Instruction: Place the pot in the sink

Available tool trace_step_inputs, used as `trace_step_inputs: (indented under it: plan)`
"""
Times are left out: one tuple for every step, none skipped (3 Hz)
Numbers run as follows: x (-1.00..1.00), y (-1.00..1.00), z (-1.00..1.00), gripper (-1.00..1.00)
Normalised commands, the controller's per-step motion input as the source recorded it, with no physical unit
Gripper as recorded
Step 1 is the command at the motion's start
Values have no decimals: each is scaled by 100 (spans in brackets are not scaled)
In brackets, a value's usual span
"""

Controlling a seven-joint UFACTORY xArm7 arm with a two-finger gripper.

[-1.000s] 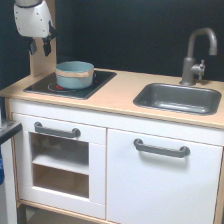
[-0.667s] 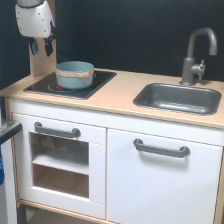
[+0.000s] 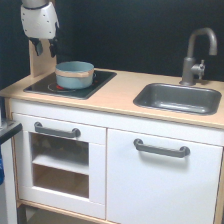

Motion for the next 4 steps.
trace_step_inputs:
  plan:
    - [35, 56, -61, 100]
    - [40, 61, -86, 100]
    - [26, 48, -92, 100]
    - [14, 28, -92, 100]
